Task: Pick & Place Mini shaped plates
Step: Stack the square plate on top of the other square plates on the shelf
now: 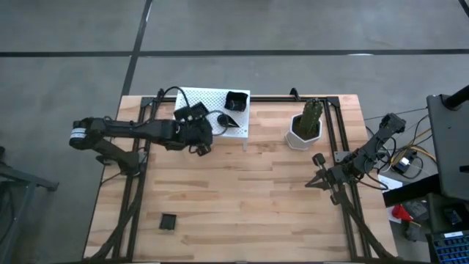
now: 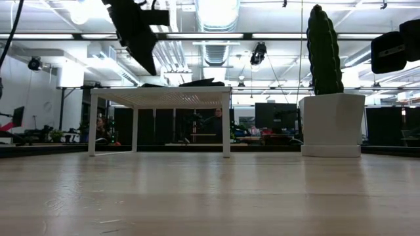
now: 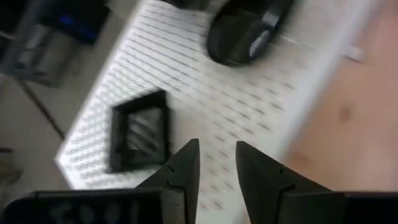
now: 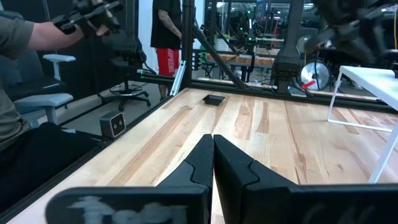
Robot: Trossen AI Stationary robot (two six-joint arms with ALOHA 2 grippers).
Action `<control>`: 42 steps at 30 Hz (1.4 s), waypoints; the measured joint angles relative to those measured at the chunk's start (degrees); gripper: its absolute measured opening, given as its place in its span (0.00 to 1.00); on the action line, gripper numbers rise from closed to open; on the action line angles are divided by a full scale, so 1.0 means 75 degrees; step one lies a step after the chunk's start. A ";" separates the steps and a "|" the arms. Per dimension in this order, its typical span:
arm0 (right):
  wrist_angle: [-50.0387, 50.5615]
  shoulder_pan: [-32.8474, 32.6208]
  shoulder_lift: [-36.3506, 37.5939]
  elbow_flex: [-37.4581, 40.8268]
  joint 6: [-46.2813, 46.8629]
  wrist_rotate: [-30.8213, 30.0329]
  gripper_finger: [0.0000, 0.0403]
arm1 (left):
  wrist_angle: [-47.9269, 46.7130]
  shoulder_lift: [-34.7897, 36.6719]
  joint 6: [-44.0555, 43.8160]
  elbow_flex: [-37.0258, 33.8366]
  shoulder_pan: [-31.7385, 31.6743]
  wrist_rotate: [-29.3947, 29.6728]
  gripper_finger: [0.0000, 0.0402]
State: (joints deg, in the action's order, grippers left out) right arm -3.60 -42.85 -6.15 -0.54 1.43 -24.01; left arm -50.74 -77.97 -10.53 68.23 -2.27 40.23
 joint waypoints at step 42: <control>0.0000 0.0003 0.0000 0.0000 -0.0001 0.0000 0.02 | 0.1414 -0.0165 -0.6331 -0.2011 0.8443 -0.2898 0.25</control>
State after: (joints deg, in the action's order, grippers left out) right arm -3.60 -42.83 -6.15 -0.54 1.43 -24.01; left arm -40.13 -79.21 -58.01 53.14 61.05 18.49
